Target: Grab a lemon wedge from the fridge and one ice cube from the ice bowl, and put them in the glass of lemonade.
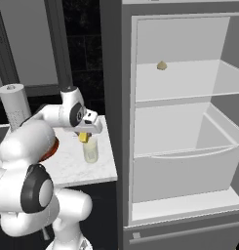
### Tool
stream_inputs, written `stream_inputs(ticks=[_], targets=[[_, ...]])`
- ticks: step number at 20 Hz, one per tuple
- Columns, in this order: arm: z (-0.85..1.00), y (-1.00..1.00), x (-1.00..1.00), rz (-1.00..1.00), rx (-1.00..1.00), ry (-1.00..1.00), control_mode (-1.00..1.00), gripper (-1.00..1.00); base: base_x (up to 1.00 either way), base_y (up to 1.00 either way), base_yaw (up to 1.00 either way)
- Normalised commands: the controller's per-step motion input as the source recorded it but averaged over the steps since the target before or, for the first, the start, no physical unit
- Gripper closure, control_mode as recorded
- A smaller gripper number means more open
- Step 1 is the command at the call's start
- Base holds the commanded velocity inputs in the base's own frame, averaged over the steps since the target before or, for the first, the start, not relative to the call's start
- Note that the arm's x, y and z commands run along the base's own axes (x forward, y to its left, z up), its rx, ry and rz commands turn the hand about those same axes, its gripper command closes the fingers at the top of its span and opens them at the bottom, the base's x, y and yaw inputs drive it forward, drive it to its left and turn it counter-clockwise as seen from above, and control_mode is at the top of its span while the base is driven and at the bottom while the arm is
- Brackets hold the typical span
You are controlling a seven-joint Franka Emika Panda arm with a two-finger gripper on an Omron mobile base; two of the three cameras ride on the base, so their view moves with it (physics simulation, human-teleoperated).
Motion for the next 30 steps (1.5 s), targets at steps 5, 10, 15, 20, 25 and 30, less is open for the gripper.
stream_inputs(ticks=[5,10,15,20,25,30], targets=[[0.0,0.0,0.12,0.0,0.0,0.0,-1.0,1.0,0.0,0.0,0.0],[0.0,0.0,0.16,0.0,0.0,0.0,-1.0,1.0,0.0,0.0,0.0],[-0.1,0.0,0.0,0.0,0.0,-0.02,-1.0,1.0,0.0,0.0,0.0],[-0.44,-0.04,-0.03,0.0,0.0,-0.03,-1.0,1.0,0.0,0.0,0.0],[-0.33,-0.18,-0.09,0.0,0.0,0.0,-1.0,1.0,0.0,0.0,0.0],[0.15,-0.06,-0.01,0.0,0.0,0.02,-1.0,1.0,0.0,0.0,0.0]])
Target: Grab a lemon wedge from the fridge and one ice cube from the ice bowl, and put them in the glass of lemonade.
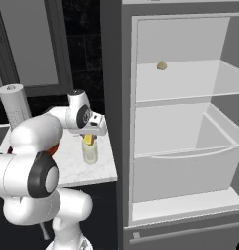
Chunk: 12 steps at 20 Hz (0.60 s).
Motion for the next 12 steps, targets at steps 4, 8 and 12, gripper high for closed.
stream_inputs(ticks=[4,8,12], targets=[[0.26,0.1,0.0,0.0,0.0,0.02,-1.0,1.0,0.0,0.0,0.0],[0.38,0.22,0.0,0.0,0.0,0.0,-1.0,1.0,0.0,0.0,0.0],[0.06,0.05,0.13,0.0,0.0,-0.03,-1.0,1.0,0.0,0.0,0.0]])
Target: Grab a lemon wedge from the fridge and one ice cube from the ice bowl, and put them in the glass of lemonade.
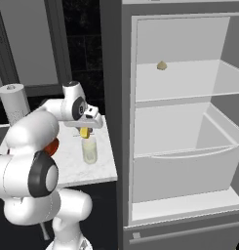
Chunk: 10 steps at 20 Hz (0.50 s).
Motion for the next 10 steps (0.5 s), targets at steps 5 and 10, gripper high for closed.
stream_inputs(ticks=[5,10], targets=[[-0.27,-0.01,0.01,0.0,0.0,-0.12,-1.0,1.0,0.0,0.0,0.0],[-0.04,0.0,-0.13,0.0,0.0,-0.06,-1.0,1.0,0.0,0.0,0.0]])
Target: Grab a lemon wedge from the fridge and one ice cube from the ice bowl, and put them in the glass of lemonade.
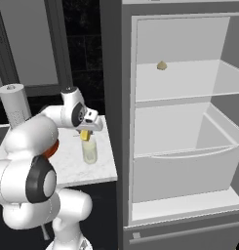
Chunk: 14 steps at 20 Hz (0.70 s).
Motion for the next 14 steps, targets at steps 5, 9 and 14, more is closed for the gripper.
stream_inputs(ticks=[5,9,14], targets=[[-0.05,0.0,-0.06,0.0,0.0,-0.01,-1.0,1.0,0.0,0.0,0.0],[0.0,0.0,0.0,0.0,0.0,0.0,-1.0,1.0,0.0,0.0,0.0],[-0.03,0.0,0.13,0.0,0.0,0.0,-1.0,1.0,0.0,0.0,0.0]])
